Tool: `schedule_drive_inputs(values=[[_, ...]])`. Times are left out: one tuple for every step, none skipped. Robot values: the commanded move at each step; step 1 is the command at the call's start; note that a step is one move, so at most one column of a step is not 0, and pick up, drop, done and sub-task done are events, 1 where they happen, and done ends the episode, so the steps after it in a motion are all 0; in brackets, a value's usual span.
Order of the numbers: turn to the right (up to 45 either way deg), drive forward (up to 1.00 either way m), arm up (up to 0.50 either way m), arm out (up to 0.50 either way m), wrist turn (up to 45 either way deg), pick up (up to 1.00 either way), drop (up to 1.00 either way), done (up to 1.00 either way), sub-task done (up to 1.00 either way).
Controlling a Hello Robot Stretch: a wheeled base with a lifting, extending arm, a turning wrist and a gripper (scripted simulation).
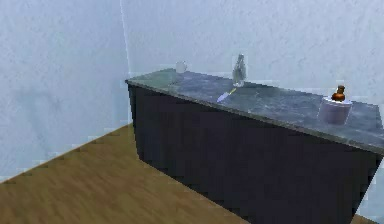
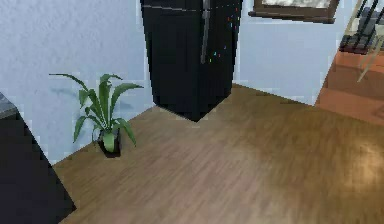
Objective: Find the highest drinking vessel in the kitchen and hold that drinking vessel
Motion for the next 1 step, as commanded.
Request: schedule_drive_inputs(values=[[-9.0, 0.00, 0.00, 0.00, 0.0, 0.00, 0.00, 0.00, 0.00]])
